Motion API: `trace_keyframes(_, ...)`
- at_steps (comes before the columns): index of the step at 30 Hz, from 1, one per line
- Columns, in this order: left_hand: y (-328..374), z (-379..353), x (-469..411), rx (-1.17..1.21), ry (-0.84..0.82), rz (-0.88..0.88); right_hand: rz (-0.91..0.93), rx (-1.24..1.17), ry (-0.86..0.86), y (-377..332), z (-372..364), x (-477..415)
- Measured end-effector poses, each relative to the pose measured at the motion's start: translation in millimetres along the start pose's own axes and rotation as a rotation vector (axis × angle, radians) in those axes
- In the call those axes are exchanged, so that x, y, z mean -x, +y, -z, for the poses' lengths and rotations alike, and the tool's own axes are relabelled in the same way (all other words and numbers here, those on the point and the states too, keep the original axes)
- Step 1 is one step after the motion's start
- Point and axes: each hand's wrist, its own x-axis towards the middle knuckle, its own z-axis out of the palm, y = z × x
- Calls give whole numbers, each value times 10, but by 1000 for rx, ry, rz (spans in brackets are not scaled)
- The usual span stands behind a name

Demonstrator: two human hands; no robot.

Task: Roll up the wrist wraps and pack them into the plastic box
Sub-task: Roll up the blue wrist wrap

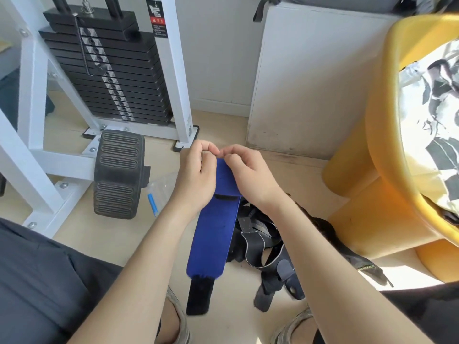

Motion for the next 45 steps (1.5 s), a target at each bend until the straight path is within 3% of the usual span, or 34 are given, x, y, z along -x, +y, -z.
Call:
trace_keyframes(4, 7, -18, 7, -13, 44, 4, 36, 64, 35, 31, -41, 31)
trace_keyframes(8, 47, -62, 13, 2, 97, 14, 73, 134, 181, 58, -106, 38)
trace_keyframes(15, 131, -160, 79, 46, 69, -30, 83, 173, 278, 7, -12, -18)
trace_keyframes(17, 141, -171, 53, 113, 9, -4, 47, 107, 276, 26, 28, -39)
trace_keyframes(20, 132, -95, 17, 271, -237, 128, -2, 35, 312, 62, 96, -65)
trace_keyframes(23, 96, -7, 43, 278, -416, 172, -108, -16, 362, 83, 156, -85)
trace_keyframes(28, 24, 2, 55, 321, -403, 193, -412, 48, 188, 55, 209, -123)
trace_keyframes(32, -114, 12, -17, 206, -188, 149, -577, -91, -87, 35, 280, -62)
trace_keyframes(34, -202, 58, -59, 166, -76, 136, -563, -130, -163, 31, 307, -44)
trace_keyframes(37, -272, 114, -82, 202, -41, 112, -427, -76, -171, 47, 338, -64)
trace_keyframes(42, -235, 125, -58, 357, -142, 120, -304, -569, -300, 29, 455, -65)
trace_keyframes(45, -199, 121, -70, 366, -188, 166, -215, -705, -351, 115, 487, -76)
